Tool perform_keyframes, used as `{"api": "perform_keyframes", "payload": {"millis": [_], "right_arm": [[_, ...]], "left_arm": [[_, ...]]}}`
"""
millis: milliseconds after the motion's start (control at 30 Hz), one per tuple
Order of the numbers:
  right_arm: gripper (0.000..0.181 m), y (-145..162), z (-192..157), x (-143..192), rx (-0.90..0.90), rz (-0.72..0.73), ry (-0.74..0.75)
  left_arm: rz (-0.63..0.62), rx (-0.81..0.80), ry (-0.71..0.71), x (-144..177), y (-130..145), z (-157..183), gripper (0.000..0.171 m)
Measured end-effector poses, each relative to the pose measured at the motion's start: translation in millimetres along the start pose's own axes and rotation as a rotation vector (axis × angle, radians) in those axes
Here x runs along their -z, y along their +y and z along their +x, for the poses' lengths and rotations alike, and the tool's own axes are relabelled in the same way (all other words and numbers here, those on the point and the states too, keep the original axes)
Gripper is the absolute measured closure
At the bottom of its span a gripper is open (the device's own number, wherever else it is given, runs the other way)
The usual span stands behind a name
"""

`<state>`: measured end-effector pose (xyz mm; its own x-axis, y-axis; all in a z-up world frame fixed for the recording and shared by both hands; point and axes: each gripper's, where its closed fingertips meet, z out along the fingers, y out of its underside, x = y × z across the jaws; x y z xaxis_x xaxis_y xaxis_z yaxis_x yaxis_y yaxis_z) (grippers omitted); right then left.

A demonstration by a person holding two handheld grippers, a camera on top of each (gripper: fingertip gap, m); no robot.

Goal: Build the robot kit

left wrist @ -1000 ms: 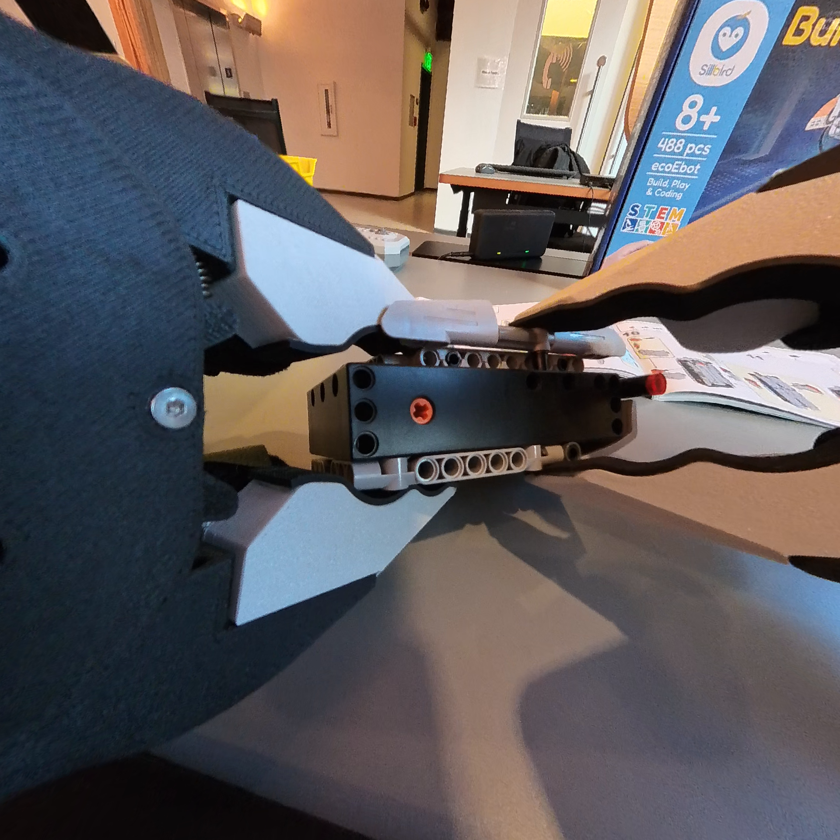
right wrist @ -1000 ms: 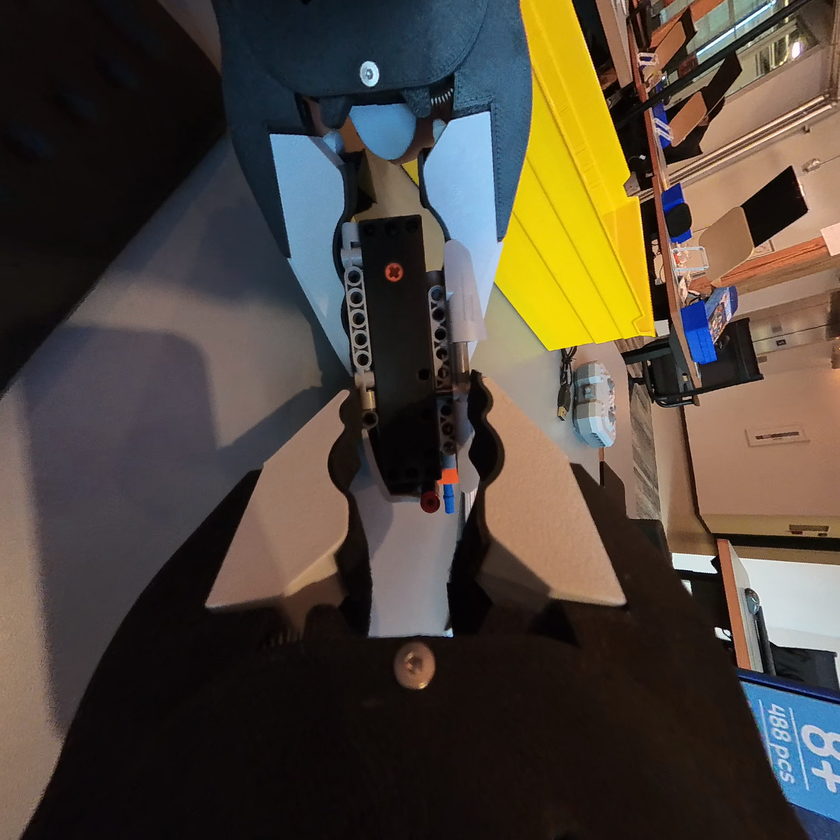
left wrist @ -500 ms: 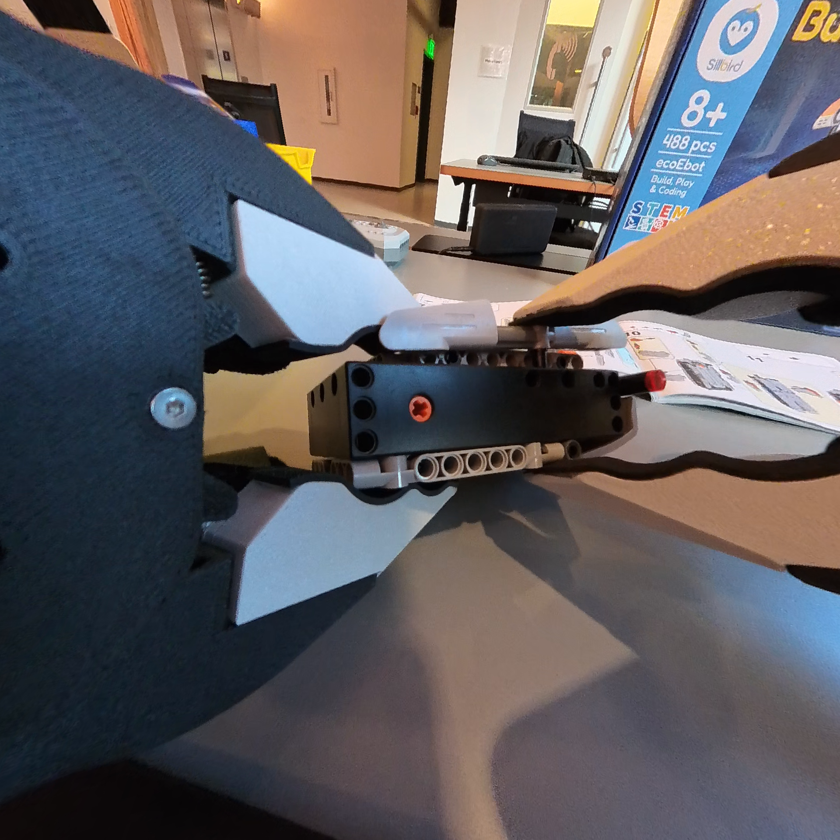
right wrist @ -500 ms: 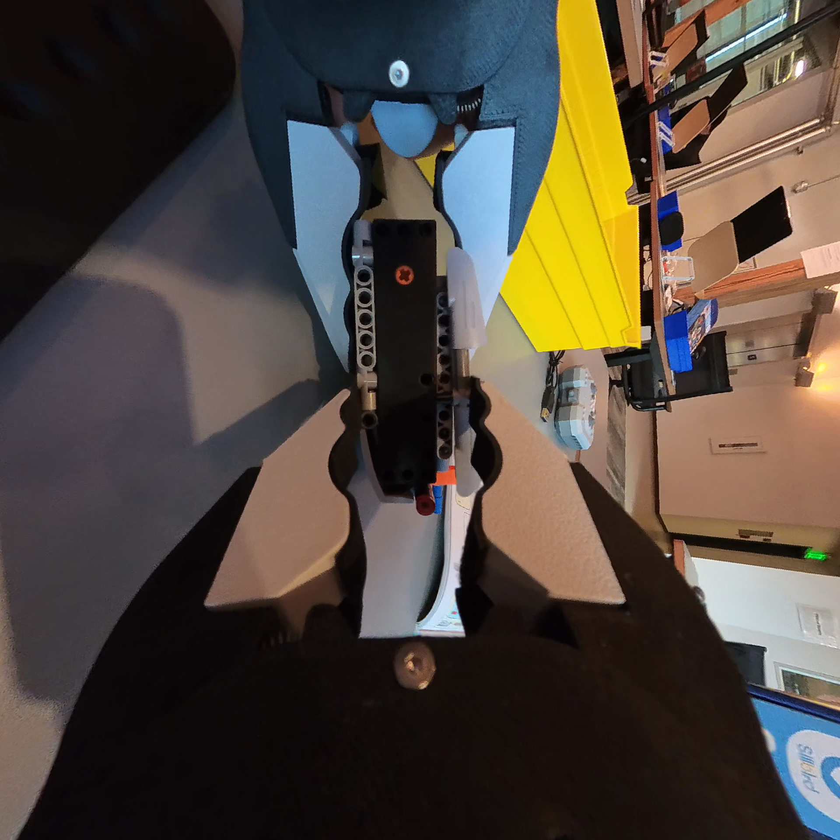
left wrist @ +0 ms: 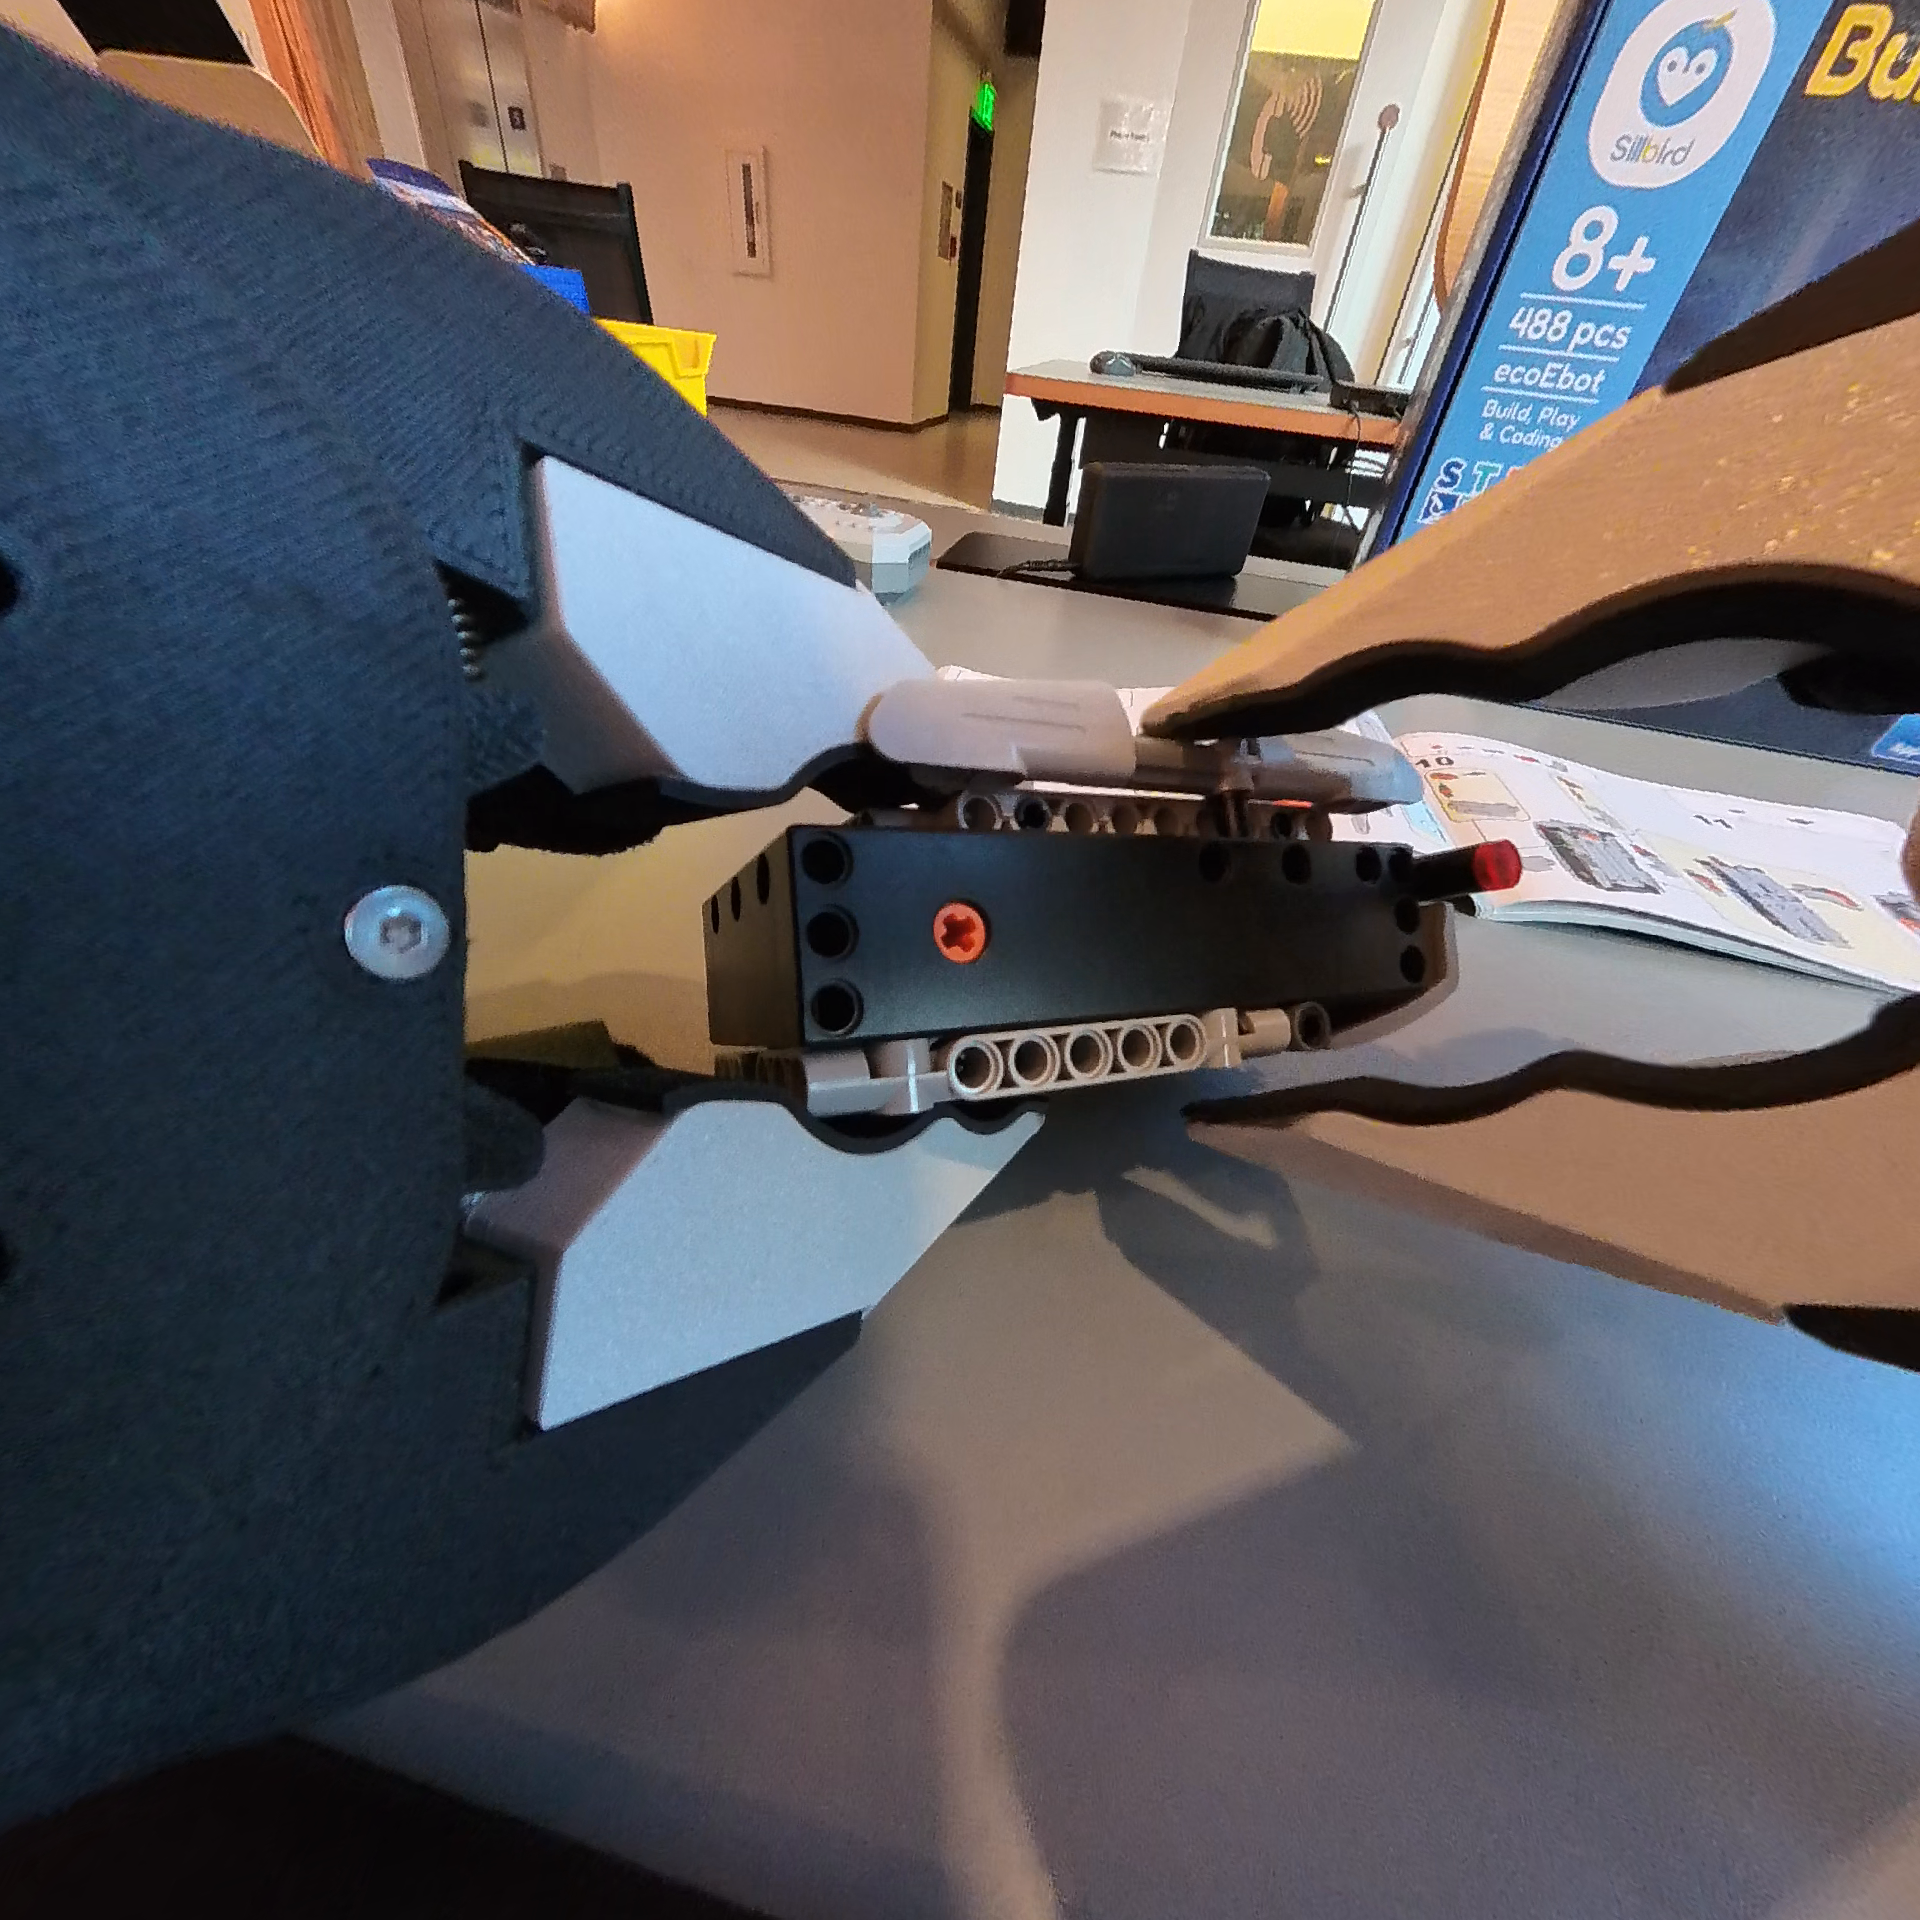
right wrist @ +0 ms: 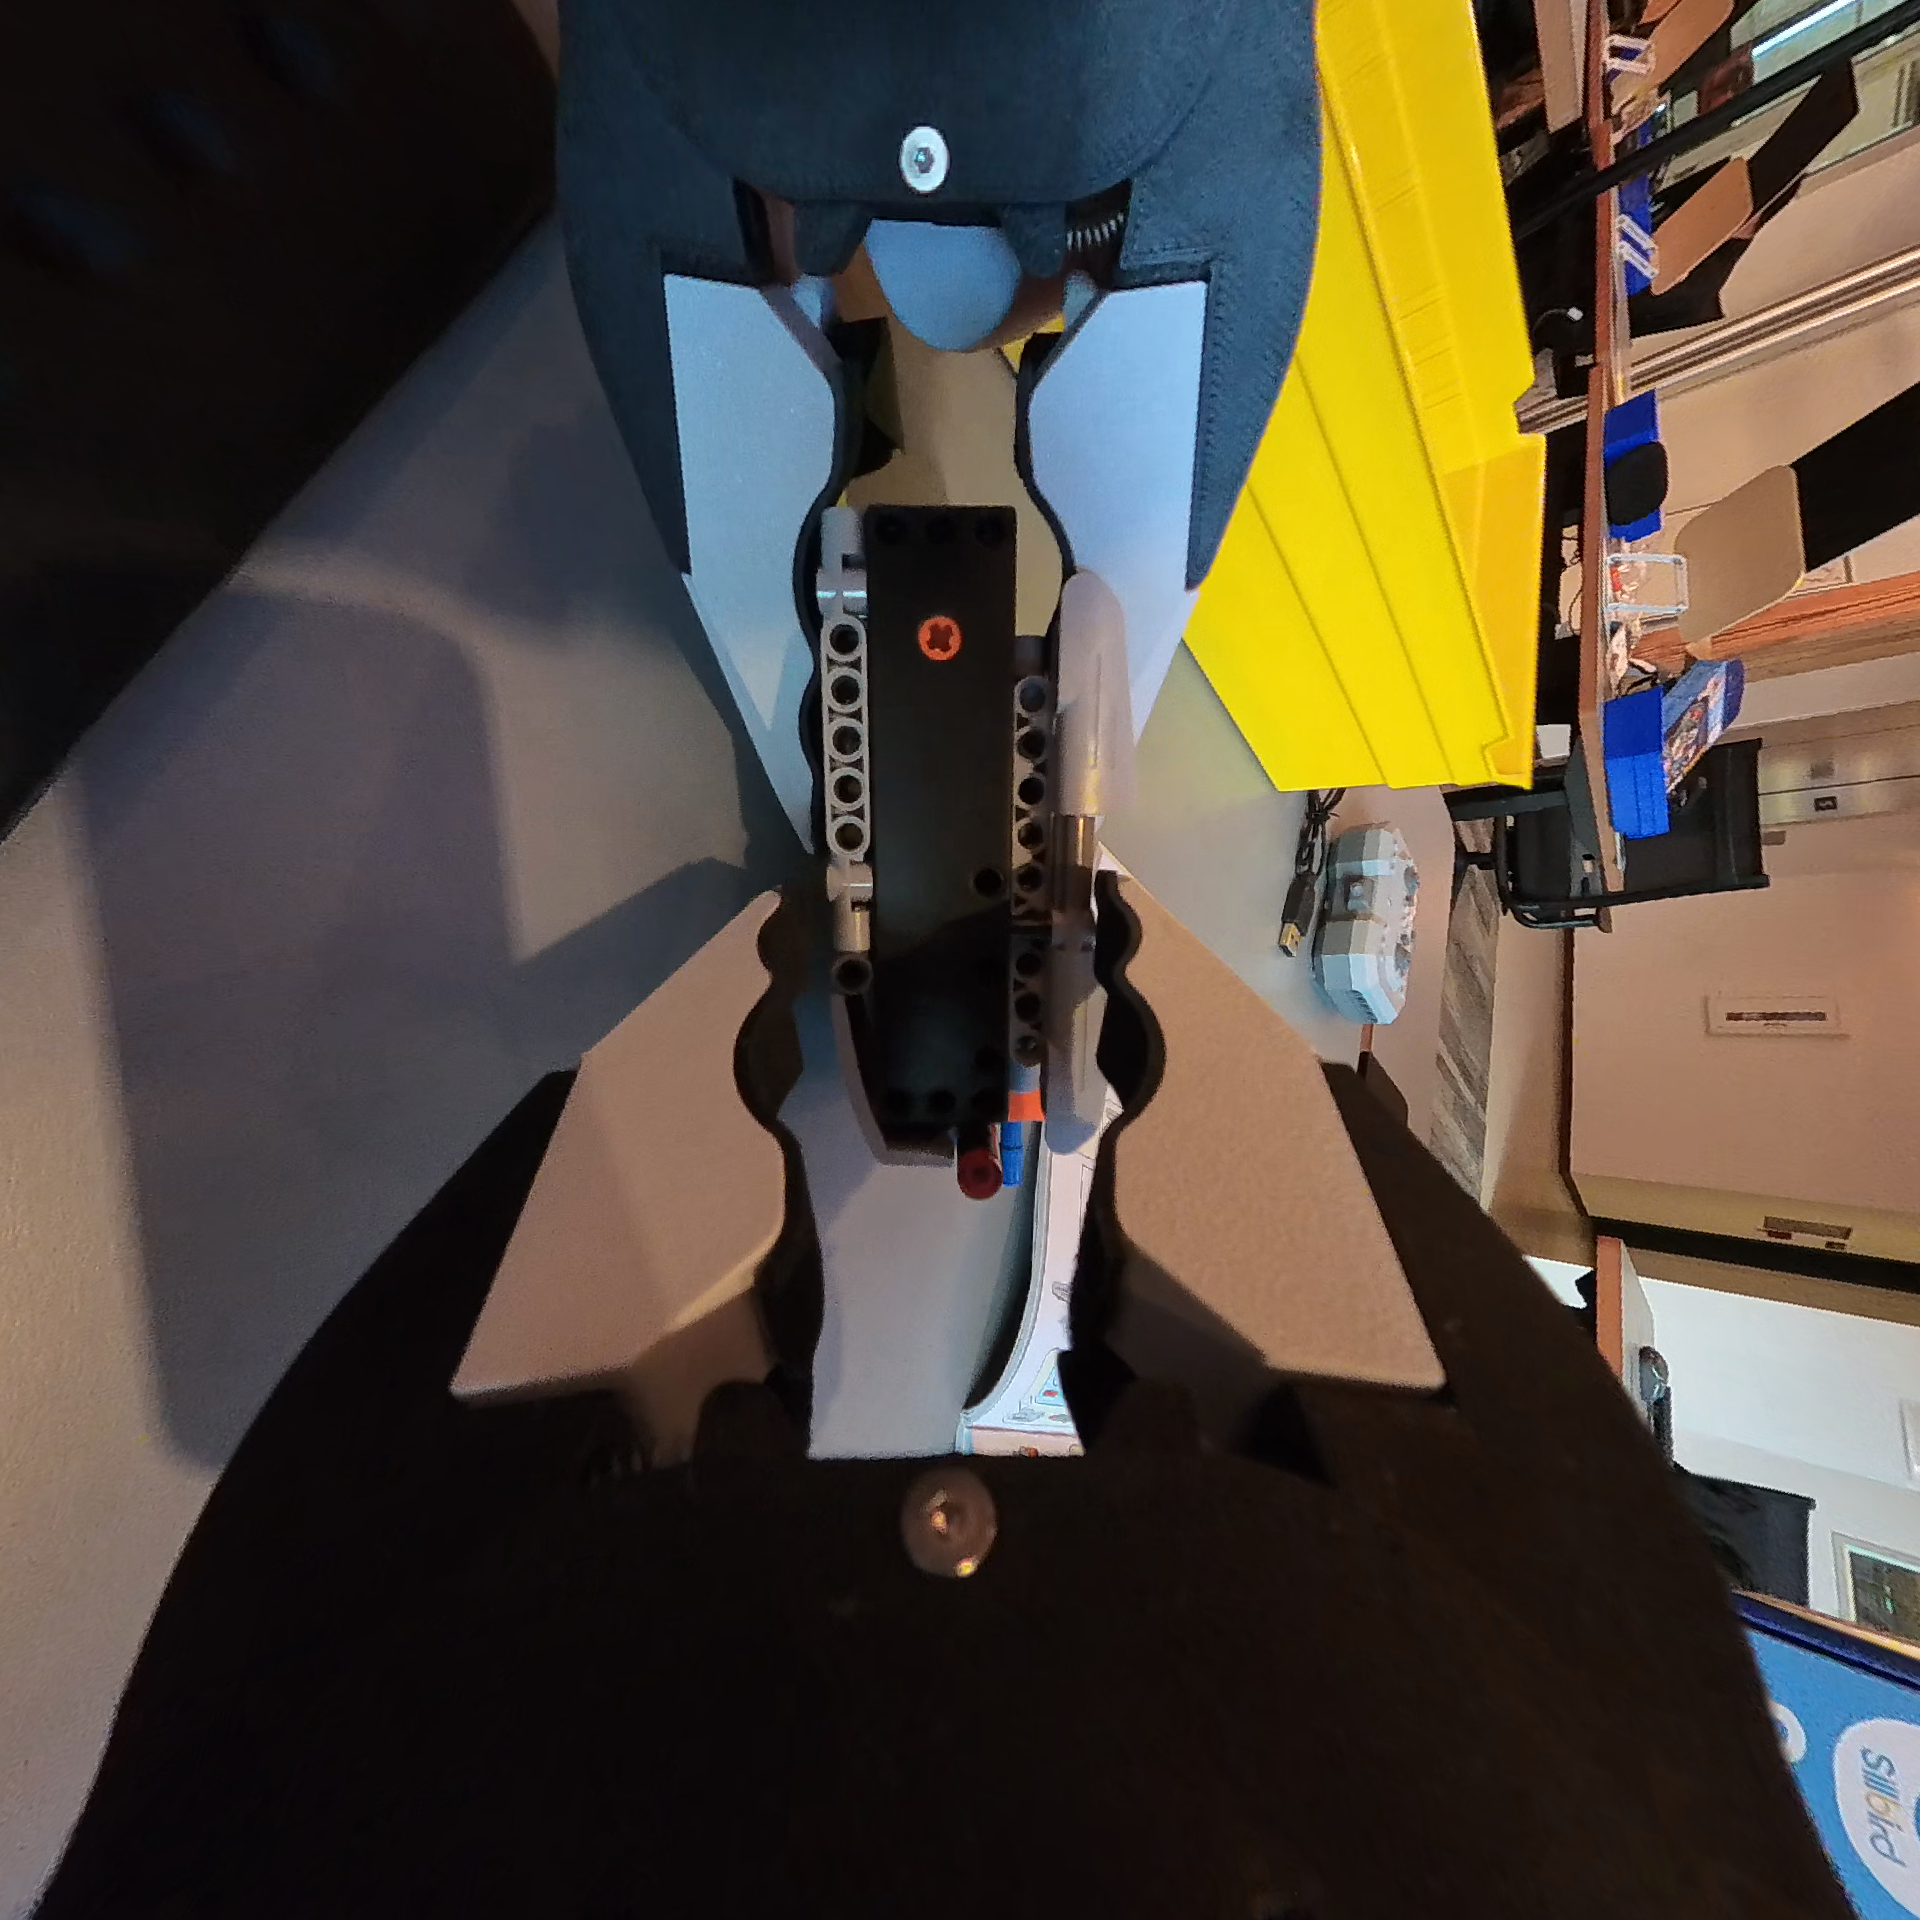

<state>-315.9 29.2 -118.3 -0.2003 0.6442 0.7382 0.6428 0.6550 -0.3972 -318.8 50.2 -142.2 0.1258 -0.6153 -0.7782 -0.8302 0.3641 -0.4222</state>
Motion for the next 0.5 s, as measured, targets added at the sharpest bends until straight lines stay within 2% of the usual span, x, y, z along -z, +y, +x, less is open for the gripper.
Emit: {"api": "perform_keyframes", "payload": {"millis": [300, 500], "right_arm": [[0.121, -2.4, 8.6, 2.7, -0.026, 0.004, 0.034], [0.129, -2.3, 5.9, 4.9, -0.024, -0.019, 0.022]], "left_arm": [[0.005, 0.018, 0.011, -0.5, -0.2, 0.3, 0.120], [0.000, 0.021, 0.016, -1.0, -0.4, 0.1, 0.120]]}}
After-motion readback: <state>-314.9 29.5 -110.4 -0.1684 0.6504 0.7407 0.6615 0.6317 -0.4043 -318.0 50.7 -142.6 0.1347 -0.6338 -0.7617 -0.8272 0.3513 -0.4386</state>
